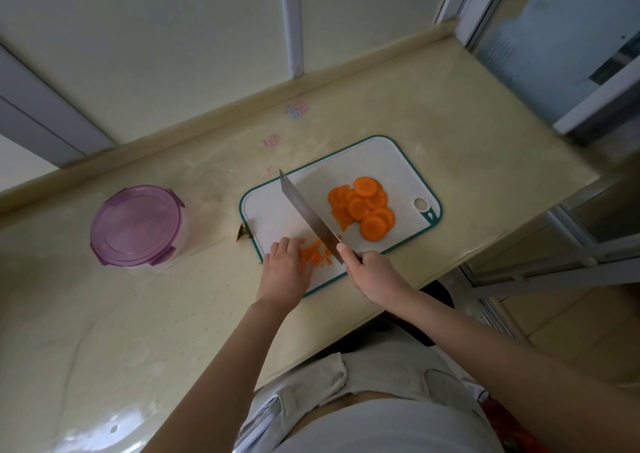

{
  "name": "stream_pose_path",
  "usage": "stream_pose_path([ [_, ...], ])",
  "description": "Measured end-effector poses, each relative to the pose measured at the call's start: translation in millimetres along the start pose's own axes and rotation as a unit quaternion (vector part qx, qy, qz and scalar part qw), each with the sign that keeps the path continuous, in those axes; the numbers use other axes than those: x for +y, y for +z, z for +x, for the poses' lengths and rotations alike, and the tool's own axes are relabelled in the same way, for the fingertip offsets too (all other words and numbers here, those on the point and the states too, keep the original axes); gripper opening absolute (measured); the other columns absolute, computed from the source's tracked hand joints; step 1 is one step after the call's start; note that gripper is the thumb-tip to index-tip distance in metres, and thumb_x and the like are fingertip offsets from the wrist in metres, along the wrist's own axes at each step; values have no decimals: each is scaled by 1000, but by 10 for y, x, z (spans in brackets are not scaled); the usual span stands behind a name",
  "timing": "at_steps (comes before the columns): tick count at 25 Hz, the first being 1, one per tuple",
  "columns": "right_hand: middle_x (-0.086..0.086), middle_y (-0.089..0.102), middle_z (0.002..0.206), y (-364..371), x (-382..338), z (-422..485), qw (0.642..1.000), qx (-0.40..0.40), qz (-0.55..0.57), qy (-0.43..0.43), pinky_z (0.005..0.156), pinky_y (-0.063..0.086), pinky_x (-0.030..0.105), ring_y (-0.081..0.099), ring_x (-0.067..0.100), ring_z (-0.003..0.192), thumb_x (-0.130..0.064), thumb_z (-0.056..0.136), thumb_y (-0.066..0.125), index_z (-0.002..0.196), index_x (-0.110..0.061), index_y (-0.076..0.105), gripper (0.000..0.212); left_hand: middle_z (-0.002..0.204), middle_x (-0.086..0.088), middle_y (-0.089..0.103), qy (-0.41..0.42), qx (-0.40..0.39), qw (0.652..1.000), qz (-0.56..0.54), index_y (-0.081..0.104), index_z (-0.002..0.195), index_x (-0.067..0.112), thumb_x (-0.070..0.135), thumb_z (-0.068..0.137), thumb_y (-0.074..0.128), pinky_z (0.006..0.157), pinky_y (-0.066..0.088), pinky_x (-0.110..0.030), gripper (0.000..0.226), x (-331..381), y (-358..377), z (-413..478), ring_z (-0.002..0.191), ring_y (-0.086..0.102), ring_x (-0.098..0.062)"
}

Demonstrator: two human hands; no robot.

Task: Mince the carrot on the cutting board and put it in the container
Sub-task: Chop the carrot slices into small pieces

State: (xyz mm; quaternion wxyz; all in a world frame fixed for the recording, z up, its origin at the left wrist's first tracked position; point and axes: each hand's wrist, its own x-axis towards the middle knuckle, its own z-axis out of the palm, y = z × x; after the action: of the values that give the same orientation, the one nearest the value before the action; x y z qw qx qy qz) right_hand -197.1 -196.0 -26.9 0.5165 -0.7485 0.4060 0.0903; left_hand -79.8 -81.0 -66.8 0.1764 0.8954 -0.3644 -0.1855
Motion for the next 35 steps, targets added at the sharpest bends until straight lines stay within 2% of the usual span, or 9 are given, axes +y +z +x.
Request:
stream_pose_path([
  [3, -2, 33, 44, 25, -33, -14, 1000, -6, 0, -4, 51, 35, 27, 35, 10, 38, -53, 97, 36, 53, -13, 34, 60, 126, -4, 38, 9, -7, 998, 55, 35, 136, 15, 38, 93, 50, 101, 29, -28, 51, -27, 59, -79, 113, 36, -20],
  [6, -1, 36, 46, 76, -65, -20, 999, -7, -34, -6, 51, 33, 27, 37, 13, 42, -52, 97, 36, 52, -12, 32, 61, 121, -8, 43, 16, 9, 999, 42, 44, 131, 10, 30, 92, 54, 97, 33, -28, 44, -45, 127, -119, 109, 39, -22],
  [10, 2, 41, 53, 143, -52, -2, 996, -10, -85, 5, 47, 30, 25, 40, 14, 48, -53, 98, 33, 56, -13, 37, 58, 106, -14, 54, 45, 52, 997, 18, 58, 117, 3, 19, 84, 67, 85, 43, -36, 38, -85, 161, -148, 97, 50, -30],
  [14, 0, 45, 54, 258, 2, -23, 990, 20, -140, 1, 44, 26, 21, 43, 11, 48, -52, 98, 35, 57, -15, 41, 55, 99, -14, 58, 52, 81, 995, 6, 61, 113, 3, 22, 82, 70, 78, 49, -39, 37, -74, 169, -146, 90, 54, -31],
  [16, -1, 44, 52, 251, 0, -16, 992, 19, -125, -4, 45, 27, 22, 42, 11, 46, -50, 98, 36, 56, -15, 40, 55, 103, -13, 58, 43, 83, 996, -15, 57, 120, 4, 25, 86, 66, 83, 47, -37, 41, -56, 154, -142, 95, 53, -30],
  [21, -5, 33, 44, 67, 17, 102, 999, -19, 15, 35, 45, 28, 26, 32, 6, 33, -54, 97, 33, 53, -16, 33, 58, 114, -13, 54, -14, 88, 995, -50, 53, 124, 3, 28, 88, 63, 94, 41, -33, 45, -70, 140, -167, 106, 49, -27],
  [26, -2, 35, 47, 121, -47, 37, 1000, 4, -16, -3, 53, 34, 28, 37, 12, 43, -53, 97, 34, 51, -14, 33, 61, 103, -12, 56, -16, 91, 994, -50, 59, 114, 3, 26, 86, 65, 85, 43, -33, 37, -96, 135, -170, 96, 50, -27],
  [32, -1, 36, 48, 127, -91, 5, 1000, 4, -28, 11, 50, 32, 26, 37, 13, 44, -53, 97, 35, 51, -13, 32, 61, 87, -10, 56, 4, 104, 991, -81, 68, 101, 3, 15, 81, 70, 75, 49, -34, 24, -82, 139, -128, 82, 52, -24],
  [35, 0, 37, 49, 161, -90, -3, 999, -6, -49, 23, 48, 30, 25, 37, 13, 45, -52, 98, 35, 52, -12, 32, 61, 86, -10, 57, 4, 106, 990, -91, 69, 102, 4, 12, 80, 72, 72, 47, -30, 23, -80, 145, -119, 81, 53, -24],
])
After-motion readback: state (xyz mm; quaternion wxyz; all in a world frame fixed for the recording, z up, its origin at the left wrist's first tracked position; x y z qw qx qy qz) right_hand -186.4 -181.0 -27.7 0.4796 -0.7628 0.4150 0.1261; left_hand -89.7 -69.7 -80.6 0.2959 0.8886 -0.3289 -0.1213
